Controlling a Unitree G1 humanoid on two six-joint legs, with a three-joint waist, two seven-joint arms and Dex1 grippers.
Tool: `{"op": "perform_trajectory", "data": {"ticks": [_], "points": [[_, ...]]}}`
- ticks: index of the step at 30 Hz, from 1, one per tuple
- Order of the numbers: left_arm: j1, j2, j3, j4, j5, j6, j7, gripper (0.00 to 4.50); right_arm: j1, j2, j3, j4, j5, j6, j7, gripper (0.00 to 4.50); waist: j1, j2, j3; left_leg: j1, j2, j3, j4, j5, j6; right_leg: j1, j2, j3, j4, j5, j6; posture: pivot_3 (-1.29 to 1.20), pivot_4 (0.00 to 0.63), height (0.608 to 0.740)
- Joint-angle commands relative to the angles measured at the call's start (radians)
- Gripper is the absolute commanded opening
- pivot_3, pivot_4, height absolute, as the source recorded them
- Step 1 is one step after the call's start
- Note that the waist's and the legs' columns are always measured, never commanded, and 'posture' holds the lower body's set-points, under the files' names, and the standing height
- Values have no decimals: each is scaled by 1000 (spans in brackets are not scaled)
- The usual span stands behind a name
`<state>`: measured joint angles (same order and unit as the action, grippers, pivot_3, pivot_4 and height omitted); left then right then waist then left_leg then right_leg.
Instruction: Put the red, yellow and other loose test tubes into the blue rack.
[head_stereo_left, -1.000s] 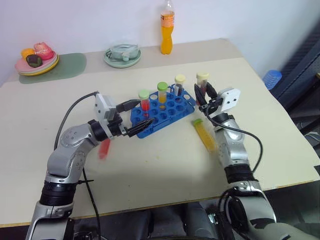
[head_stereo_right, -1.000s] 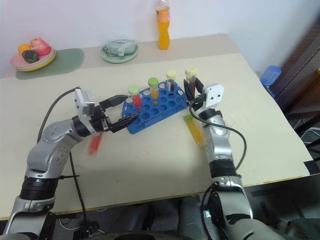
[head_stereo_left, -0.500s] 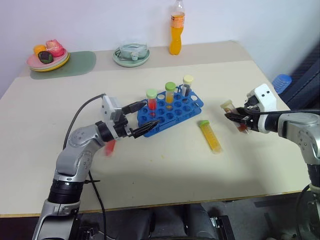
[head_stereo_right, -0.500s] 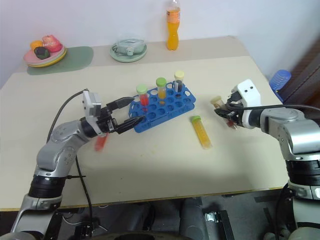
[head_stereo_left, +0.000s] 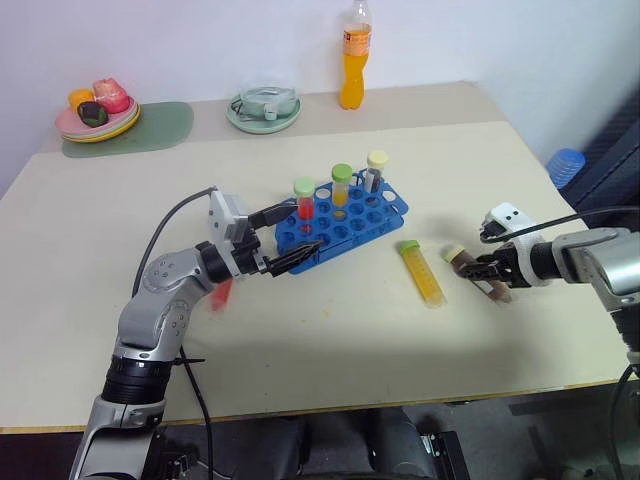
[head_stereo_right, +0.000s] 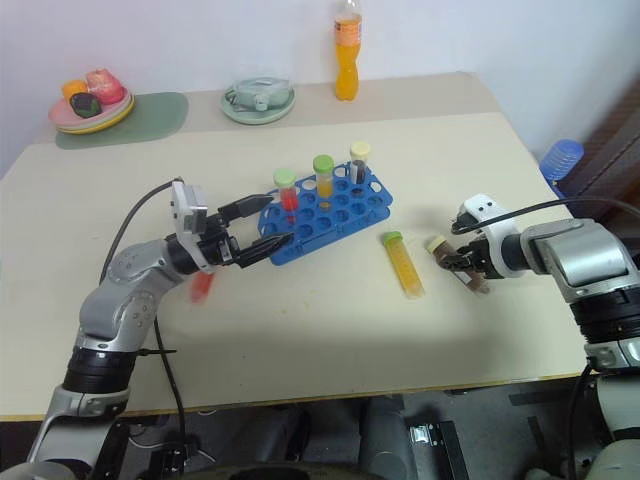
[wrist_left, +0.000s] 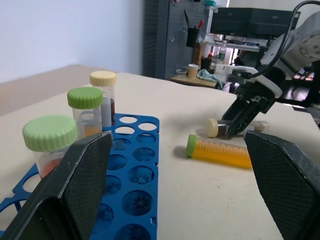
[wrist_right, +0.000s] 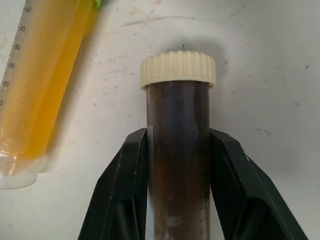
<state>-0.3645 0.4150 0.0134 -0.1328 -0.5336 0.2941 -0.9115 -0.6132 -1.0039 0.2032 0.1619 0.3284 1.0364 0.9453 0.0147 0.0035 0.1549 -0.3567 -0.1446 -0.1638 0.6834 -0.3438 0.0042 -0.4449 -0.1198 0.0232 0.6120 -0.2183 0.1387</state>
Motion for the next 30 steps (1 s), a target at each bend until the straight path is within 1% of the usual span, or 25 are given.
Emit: {"op": "perform_trajectory", "data": {"ticks": [1, 2, 4, 5, 9, 13, 18, 25, 30], "points": [[0, 4, 8, -29, -2, -12, 0, 4319, -19, -6, 0, 7, -43, -15, -8, 2906, 0, 0, 0, 0, 0, 0, 0, 0, 0, 0, 0, 0, 0, 0, 0, 0, 150, 740], [-1, 5, 9, -27, -2, -11, 0, 4319, -25, -4, -1, 9, -42, -7, -4, 3431, 0, 0, 0, 0, 0, 0, 0, 0, 0, 0, 0, 0, 0, 0, 0, 0, 150, 740], [-1, 7, 10, -27, -8, -5, -3, 4319, -31, -7, 0, 9, -45, -1, 3, 4344, 0, 0, 0, 0, 0, 0, 0, 0, 0, 0, 0, 0, 0, 0, 0, 0, 150, 740], [-2, 7, 10, -27, -8, -5, -4, 4319, -35, -9, -1, 8, -47, 0, 3, 4433, 1, 0, 0, 0, 0, 0, 0, 0, 0, 0, 0, 0, 0, 0, 0, 0, 150, 740], [-5, 2, 5, -22, -3, -9, -3, 4319, -45, -24, 15, -13, -61, 33, 16, 4433, 1, 0, 0, 0, 0, 0, 0, 0, 0, 0, 0, 0, 0, 0, 0, 0, 150, 740], [-12, -6, -2, -12, 1, -13, -7, 4319, -62, -59, 61, -59, -71, 120, 40, 4433, 3, 0, 0, 0, 0, 0, 0, 0, 0, 0, 0, 0, 0, 0, 0, 0, 150, 740], [-17, -15, -7, -4, 1, -14, -12, 4319, -86, -76, 106, -63, -78, 158, 72, 4433, 1, 0, 0, 0, 0, 0, 0, 0, 0, 0, 0, 0, 0, 0, 0, 0, 150, 740], [-6, -21, -9, -10, -1, -13, -9, 4319, -153, -54, 150, 4, -108, 163, 94, 4433, 1, 0, 0, 0, 0, 0, 0, 0, 0, 0, 0, 0, 0, 0, 0, 0, 150, 740], [6, -23, -5, -20, 0, -13, -3, 4319, -185, -29, 170, 11, -111, 180, 100, 4433, 0, 0, 0, 0, 0, 0, 0, 0, 0, 0, 0, 0, 0, 0, 0, 0, 150, 740]]}}
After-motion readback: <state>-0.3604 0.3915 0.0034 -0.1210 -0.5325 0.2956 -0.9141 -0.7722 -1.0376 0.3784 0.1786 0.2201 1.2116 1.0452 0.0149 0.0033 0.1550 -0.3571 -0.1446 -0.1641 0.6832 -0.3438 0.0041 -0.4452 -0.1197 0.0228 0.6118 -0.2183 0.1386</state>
